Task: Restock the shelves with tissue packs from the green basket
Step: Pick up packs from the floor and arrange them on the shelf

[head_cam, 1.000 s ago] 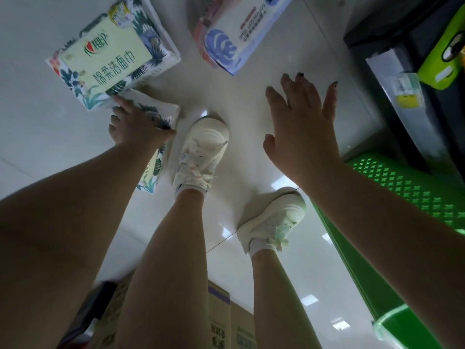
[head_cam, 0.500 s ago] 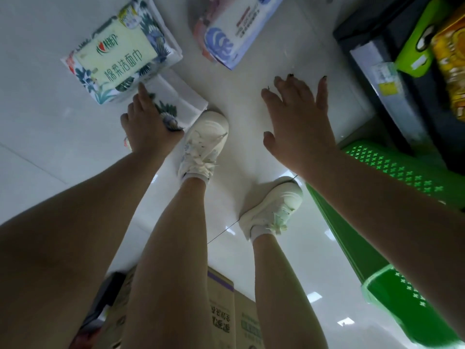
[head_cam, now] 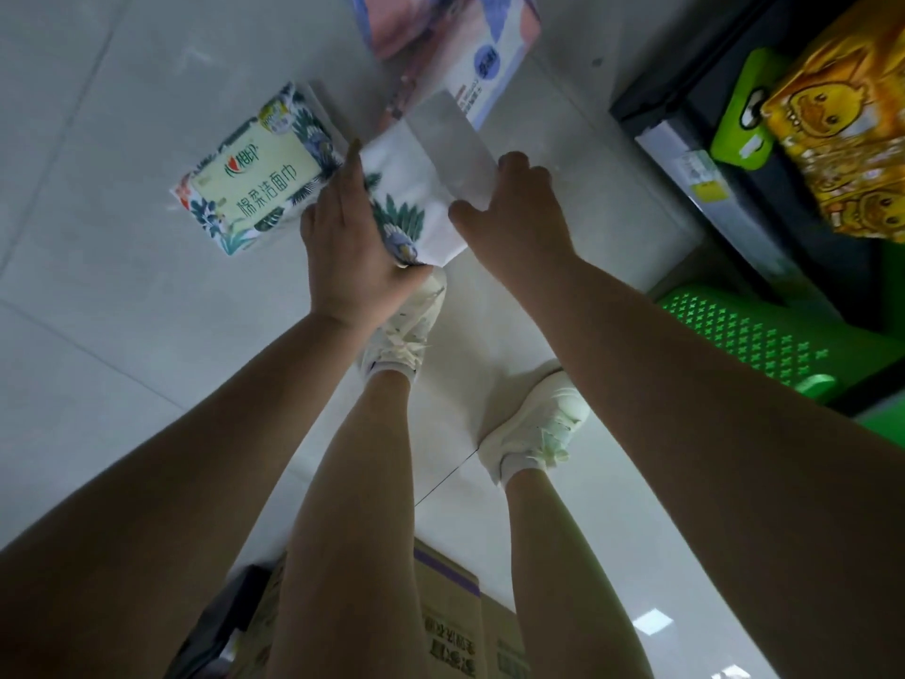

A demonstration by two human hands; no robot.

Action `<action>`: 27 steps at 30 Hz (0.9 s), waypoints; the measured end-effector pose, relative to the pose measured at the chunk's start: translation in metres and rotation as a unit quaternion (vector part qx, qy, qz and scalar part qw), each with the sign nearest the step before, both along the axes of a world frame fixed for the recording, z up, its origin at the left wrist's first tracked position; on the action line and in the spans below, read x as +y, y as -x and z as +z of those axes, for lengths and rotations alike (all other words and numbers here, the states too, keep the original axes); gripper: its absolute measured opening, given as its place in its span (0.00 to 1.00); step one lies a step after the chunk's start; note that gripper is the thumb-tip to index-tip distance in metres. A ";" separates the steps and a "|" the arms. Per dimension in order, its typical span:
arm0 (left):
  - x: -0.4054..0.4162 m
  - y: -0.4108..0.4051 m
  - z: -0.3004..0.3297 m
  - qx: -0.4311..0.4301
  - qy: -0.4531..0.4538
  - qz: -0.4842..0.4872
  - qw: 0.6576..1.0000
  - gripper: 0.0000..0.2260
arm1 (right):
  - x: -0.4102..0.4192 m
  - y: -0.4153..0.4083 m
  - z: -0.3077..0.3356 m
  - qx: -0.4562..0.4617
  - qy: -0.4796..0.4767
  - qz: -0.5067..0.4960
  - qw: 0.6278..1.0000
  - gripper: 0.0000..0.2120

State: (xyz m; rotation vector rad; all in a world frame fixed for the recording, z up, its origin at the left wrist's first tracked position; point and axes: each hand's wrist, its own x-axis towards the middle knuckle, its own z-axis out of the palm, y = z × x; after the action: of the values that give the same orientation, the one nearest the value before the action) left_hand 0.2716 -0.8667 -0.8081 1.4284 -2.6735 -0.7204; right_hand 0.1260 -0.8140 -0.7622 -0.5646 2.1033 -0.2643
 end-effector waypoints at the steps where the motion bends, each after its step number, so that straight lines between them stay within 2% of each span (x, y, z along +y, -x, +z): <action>1: 0.000 -0.001 0.000 0.000 0.009 0.002 1.000 0.45 | -0.002 0.000 0.000 0.005 0.003 -0.013 1.000 0.23; 3: 0.001 -0.002 0.002 -0.006 0.018 0.007 1.000 0.45 | -0.003 0.001 0.001 0.019 0.012 -0.019 1.000 0.23; 6: 0.007 0.001 0.007 -0.002 0.010 0.009 1.000 0.45 | -0.002 0.000 0.005 0.042 0.012 0.005 0.999 0.18; 10: 0.015 0.006 0.017 0.018 0.002 0.023 1.000 0.44 | 0.004 -0.002 0.012 0.130 0.033 0.138 0.981 0.11; 13: 0.021 0.007 0.026 0.019 0.004 0.021 1.000 0.44 | 0.011 0.005 0.020 0.127 0.049 0.191 0.972 0.09; 20: 0.028 0.014 0.077 0.040 -0.040 0.014 0.998 0.48 | 0.023 0.020 0.081 0.122 0.101 0.152 0.976 0.07; 27: 0.028 0.030 0.171 0.079 -0.057 -0.013 0.995 0.49 | 0.037 0.037 0.187 0.087 0.187 0.110 0.972 0.02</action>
State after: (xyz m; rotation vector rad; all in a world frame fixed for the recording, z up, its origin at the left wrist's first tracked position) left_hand 0.2412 -0.8391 -0.6375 1.3011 -2.5721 -0.9598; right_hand 0.0893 -0.7766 -0.5756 -1.0701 2.1456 -0.5044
